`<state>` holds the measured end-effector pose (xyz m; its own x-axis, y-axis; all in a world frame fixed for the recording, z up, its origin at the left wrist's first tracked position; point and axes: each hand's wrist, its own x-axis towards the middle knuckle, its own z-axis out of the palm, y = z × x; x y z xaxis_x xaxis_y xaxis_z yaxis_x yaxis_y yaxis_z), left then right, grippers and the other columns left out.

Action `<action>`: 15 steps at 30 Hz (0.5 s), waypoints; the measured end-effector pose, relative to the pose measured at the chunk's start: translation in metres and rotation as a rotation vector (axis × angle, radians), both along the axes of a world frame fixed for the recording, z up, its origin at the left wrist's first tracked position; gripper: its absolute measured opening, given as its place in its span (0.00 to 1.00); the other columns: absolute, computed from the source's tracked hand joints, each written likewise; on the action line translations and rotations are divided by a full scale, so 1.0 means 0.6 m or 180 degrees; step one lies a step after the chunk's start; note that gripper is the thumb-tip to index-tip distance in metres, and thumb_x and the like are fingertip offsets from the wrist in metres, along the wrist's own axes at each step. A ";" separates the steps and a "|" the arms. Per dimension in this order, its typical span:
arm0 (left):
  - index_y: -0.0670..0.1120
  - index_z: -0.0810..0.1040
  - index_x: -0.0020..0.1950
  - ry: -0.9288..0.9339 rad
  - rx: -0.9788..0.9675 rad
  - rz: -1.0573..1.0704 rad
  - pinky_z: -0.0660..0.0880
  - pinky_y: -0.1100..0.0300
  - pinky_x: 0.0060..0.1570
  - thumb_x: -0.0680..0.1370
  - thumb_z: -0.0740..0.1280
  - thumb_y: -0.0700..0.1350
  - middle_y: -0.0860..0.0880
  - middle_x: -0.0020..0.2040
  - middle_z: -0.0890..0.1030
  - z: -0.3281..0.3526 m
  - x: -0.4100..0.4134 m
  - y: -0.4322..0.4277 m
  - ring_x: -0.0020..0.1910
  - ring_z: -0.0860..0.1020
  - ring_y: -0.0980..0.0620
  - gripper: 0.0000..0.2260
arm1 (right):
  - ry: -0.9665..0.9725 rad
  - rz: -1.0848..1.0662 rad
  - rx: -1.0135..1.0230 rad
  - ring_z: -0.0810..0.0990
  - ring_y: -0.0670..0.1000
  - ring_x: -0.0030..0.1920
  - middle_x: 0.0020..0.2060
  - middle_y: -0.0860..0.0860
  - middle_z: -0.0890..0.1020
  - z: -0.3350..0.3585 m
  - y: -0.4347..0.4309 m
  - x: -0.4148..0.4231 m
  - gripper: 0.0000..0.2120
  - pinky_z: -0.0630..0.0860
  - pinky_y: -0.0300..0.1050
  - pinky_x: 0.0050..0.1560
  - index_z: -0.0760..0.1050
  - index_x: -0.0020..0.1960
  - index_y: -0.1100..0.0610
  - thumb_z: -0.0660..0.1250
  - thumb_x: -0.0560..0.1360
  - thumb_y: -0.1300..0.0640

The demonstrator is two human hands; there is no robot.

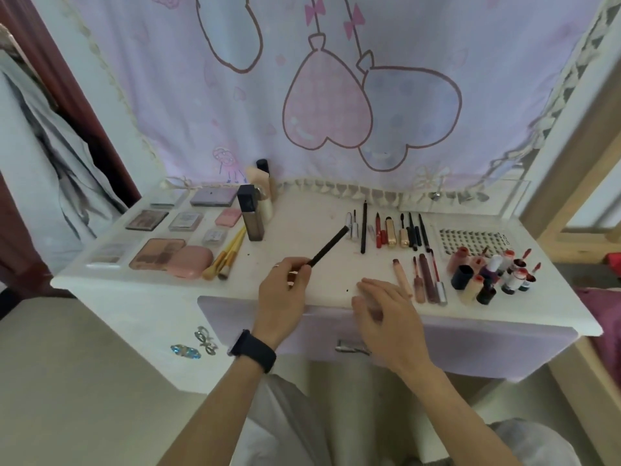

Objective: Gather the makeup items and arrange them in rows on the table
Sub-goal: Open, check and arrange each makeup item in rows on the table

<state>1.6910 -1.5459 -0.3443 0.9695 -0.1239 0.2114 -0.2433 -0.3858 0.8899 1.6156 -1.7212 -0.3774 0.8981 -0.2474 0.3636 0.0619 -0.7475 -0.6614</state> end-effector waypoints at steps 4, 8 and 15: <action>0.56 0.79 0.53 -0.0473 0.0293 -0.0479 0.70 0.73 0.44 0.81 0.67 0.42 0.60 0.48 0.80 0.005 -0.028 -0.004 0.48 0.76 0.62 0.08 | 0.0156 0.0188 0.1870 0.81 0.36 0.42 0.41 0.41 0.84 0.048 -0.018 -0.004 0.21 0.75 0.31 0.41 0.78 0.54 0.50 0.62 0.77 0.34; 0.52 0.82 0.56 -0.0909 0.0532 -0.0726 0.70 0.72 0.46 0.80 0.68 0.43 0.57 0.49 0.79 0.005 -0.040 -0.012 0.48 0.76 0.61 0.07 | 0.0402 0.0284 0.2215 0.69 0.35 0.36 0.23 0.47 0.71 0.065 -0.041 -0.012 0.27 0.65 0.36 0.39 0.69 0.34 0.57 0.61 0.79 0.37; 0.48 0.81 0.55 -0.1186 0.0608 -0.0714 0.67 0.72 0.40 0.80 0.56 0.59 0.58 0.42 0.75 0.011 -0.048 -0.040 0.40 0.73 0.58 0.20 | 0.0496 0.0176 0.2603 0.58 0.47 0.26 0.25 0.46 0.61 0.080 -0.057 -0.033 0.26 0.57 0.40 0.27 0.64 0.27 0.47 0.61 0.83 0.42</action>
